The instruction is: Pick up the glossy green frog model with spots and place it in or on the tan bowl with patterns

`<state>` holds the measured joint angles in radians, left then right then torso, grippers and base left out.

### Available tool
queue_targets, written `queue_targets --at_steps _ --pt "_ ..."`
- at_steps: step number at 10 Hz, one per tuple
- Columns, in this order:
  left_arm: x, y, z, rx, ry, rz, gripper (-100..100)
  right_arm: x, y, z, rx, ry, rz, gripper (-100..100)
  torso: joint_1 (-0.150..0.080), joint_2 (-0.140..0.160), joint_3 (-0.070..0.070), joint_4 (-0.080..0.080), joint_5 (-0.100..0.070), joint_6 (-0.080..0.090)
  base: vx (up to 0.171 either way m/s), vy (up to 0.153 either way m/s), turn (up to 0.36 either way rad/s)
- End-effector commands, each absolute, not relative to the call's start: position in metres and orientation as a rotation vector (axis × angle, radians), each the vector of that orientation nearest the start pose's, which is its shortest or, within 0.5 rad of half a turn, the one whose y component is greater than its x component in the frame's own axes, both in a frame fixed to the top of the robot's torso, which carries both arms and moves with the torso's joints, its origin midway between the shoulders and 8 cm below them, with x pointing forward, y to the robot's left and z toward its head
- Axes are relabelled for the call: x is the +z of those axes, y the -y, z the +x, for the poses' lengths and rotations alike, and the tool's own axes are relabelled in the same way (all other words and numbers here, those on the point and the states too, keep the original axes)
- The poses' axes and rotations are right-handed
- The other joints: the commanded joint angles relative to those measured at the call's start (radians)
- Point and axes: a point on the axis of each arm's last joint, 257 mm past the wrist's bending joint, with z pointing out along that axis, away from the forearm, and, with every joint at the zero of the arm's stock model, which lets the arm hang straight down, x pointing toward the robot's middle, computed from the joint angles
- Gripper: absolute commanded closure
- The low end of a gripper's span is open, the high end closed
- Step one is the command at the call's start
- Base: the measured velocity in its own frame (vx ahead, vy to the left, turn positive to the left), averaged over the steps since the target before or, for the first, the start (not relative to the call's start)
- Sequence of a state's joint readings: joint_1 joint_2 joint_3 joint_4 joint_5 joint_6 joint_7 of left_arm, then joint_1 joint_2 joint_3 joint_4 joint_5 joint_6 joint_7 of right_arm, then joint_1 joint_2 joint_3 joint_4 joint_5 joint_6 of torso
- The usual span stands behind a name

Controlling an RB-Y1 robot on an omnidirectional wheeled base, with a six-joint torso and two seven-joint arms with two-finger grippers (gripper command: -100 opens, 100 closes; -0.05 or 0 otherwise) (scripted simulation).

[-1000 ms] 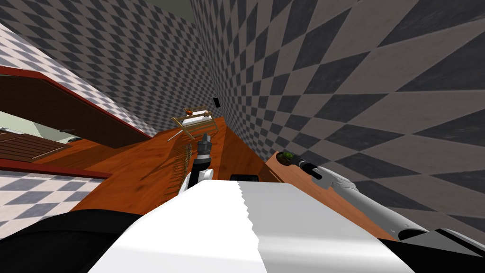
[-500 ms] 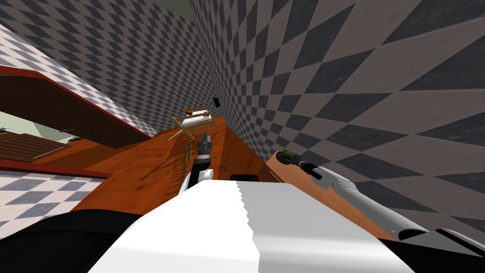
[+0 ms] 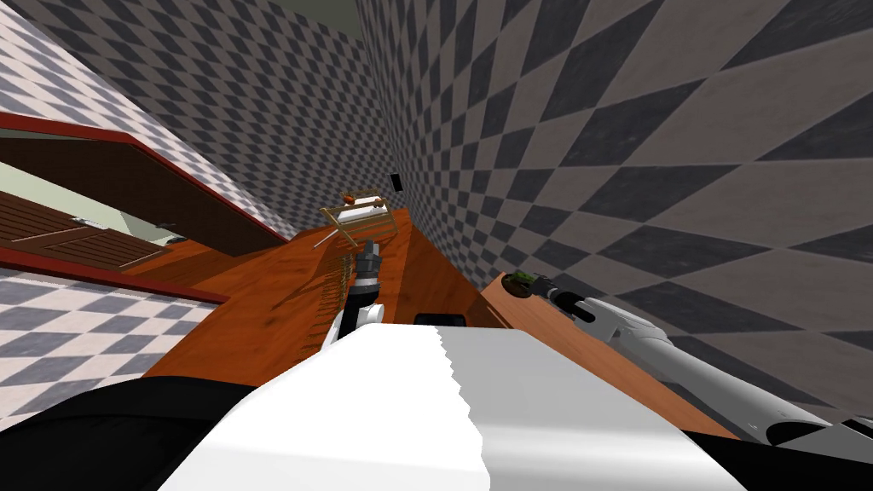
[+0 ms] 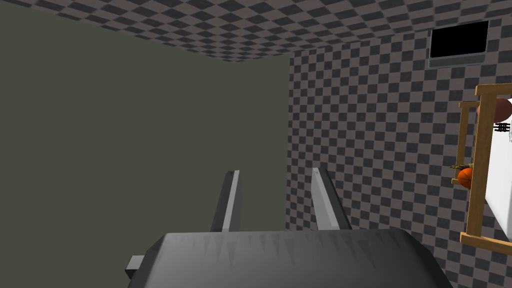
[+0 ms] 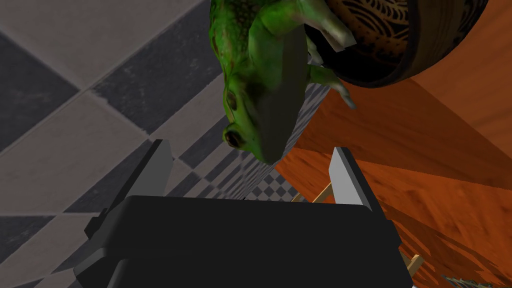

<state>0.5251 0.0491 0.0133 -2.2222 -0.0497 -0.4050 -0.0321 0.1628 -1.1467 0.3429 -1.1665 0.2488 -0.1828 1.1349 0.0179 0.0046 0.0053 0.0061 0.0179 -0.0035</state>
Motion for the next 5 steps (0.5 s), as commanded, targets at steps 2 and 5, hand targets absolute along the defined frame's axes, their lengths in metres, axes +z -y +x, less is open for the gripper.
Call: queue_targets --at_steps 2,5 --pt "-0.0302 -0.2848 0.3663 -1.173 -0.808 -0.716 0 -0.3405 0.5923 0.3917 -0.640 -2.021 -0.968 0 0.000 -0.001 -0.001 0.000 0.000 0.000 -0.009 0.001 0.007" --pt "-0.0302 -0.2848 0.3663 -1.173 -0.808 -0.716 0 -0.3406 0.5923 0.3917 -0.641 -2.021 -0.969 0 -0.001 -0.003 -0.002 -0.001 0.000 0.000 0.000 0.000 0.000"
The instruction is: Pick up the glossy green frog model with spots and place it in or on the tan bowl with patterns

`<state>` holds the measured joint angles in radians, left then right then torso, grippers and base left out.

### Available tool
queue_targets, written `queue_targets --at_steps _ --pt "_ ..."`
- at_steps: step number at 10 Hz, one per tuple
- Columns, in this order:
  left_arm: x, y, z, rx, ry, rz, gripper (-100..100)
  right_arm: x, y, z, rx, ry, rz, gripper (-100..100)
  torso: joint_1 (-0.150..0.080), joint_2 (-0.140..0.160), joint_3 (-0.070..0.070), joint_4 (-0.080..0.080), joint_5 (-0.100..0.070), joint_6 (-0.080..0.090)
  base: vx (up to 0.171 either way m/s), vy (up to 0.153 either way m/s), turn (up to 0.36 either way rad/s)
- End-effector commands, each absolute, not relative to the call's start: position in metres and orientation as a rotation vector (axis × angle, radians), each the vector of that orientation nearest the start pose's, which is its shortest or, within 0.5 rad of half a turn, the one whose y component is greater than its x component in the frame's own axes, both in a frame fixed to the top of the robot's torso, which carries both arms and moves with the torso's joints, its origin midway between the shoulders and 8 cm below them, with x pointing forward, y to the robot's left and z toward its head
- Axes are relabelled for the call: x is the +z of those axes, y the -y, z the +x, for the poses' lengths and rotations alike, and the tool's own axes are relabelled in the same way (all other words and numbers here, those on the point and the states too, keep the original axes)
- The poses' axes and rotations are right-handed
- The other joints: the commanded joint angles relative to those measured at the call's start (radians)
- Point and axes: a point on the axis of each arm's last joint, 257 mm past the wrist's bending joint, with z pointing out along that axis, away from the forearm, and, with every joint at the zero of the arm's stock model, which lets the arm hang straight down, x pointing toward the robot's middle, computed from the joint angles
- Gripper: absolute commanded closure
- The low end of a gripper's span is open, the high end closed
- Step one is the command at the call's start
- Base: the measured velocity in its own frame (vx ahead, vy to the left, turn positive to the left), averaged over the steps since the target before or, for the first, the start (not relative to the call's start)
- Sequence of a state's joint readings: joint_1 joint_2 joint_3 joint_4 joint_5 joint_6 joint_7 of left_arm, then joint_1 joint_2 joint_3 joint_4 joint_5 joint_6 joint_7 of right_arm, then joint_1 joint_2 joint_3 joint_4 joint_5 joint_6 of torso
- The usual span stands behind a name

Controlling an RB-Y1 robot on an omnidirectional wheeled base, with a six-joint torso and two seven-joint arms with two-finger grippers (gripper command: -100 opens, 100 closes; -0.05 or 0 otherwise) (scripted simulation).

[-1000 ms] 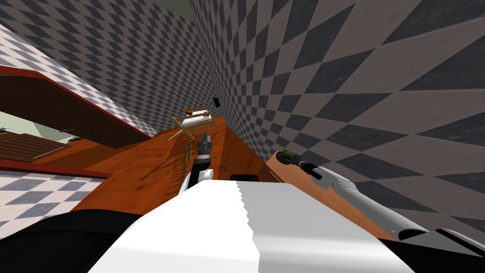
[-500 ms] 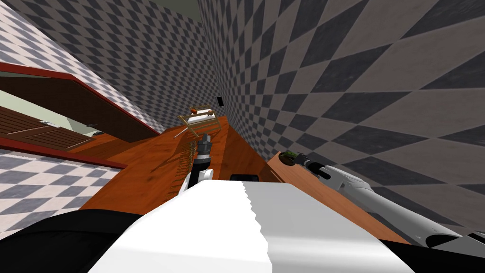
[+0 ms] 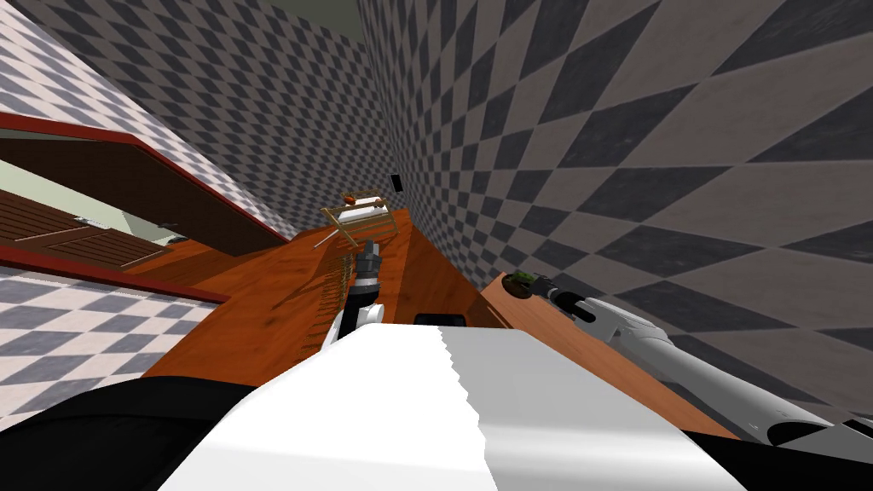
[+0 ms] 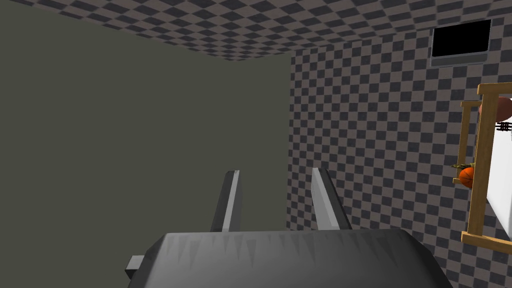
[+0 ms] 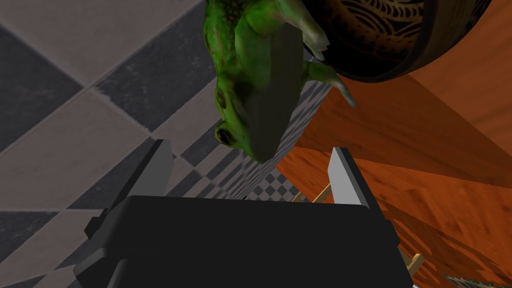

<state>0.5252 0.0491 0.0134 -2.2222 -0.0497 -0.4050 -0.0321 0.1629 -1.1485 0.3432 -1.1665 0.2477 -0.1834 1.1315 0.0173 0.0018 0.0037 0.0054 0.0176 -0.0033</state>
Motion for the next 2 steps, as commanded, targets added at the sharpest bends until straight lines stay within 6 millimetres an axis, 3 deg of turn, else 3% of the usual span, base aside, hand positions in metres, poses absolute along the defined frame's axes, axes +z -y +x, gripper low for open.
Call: queue_targets --at_steps 1,2 --pt "-0.0302 -0.2848 0.3663 -1.173 -0.808 -0.716 0 -0.3406 0.5923 0.3917 -0.641 -2.021 -0.969 0 0.000 0.000 0.000 0.000 0.000 0.000 0.000 0.000 0.000" --pt "-0.0302 -0.2848 0.3663 -1.173 -0.808 -0.716 0 -0.3406 0.5923 0.3917 -0.641 -2.021 -0.969 0 0.000 0.000 0.000 0.000 0.000 0.000 0.000 0.000 0.000"
